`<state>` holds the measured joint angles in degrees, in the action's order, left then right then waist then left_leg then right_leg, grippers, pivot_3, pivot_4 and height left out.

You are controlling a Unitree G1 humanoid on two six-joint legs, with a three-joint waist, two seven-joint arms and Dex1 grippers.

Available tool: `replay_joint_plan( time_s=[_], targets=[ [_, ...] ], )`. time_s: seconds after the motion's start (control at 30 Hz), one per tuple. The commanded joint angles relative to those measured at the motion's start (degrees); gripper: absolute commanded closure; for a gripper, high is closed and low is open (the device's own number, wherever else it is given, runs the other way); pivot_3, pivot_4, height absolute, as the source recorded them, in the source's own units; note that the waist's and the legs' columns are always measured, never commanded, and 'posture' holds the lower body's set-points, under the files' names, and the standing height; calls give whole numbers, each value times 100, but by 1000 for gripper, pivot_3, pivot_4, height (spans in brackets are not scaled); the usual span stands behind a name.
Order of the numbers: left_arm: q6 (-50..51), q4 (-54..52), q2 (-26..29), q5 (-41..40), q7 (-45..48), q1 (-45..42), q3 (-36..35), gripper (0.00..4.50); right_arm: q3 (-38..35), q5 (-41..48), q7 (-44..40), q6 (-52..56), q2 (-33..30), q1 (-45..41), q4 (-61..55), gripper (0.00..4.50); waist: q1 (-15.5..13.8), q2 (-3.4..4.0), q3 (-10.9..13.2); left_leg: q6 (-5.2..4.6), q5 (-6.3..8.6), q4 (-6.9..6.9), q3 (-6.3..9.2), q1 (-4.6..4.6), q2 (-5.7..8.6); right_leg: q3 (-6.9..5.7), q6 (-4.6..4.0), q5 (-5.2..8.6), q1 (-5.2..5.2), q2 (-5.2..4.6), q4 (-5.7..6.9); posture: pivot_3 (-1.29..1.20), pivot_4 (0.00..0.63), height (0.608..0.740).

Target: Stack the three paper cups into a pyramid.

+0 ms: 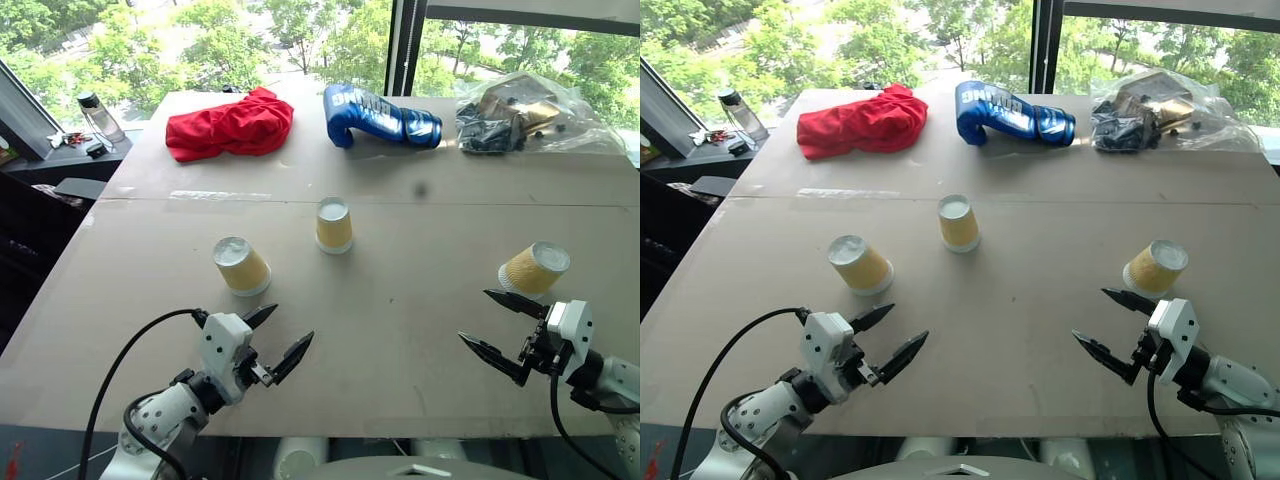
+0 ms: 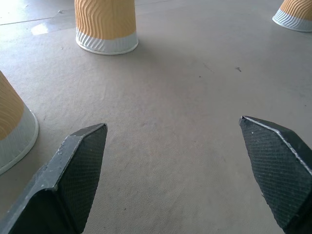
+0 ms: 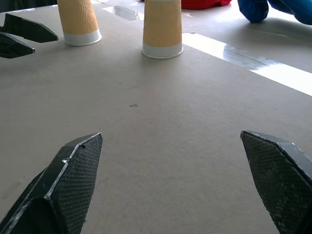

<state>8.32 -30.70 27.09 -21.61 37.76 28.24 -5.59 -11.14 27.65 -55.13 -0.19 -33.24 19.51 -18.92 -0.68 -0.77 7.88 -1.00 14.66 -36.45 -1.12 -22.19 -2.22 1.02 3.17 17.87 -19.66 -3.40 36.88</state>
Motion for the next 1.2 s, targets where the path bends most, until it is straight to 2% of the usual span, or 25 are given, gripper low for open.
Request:
replay_joint_plan(
  time_s=[0.03,0.9,1.2],
  targets=[
    [-84,-85,-31,-41,24,-2,32,40,3,104,28,128,-13,-68,-86,0,1,0,0,0,0,0,0,0,0,0,0,0,0,0,0,0,150,740],
    [-469,-309,-145,-249,45,177,-259,40,260,107,13,327,13,-220,-245,0,1,0,0,0,0,0,-1,2,0,1,0,0,0,3,3,0,150,740],
    [-570,-300,77,-500,510,223,-261,40,261,122,-17,284,16,-225,-209,0,1,0,0,0,0,-1,-2,4,-1,-1,0,0,0,5,5,0,150,740]
  ],
)
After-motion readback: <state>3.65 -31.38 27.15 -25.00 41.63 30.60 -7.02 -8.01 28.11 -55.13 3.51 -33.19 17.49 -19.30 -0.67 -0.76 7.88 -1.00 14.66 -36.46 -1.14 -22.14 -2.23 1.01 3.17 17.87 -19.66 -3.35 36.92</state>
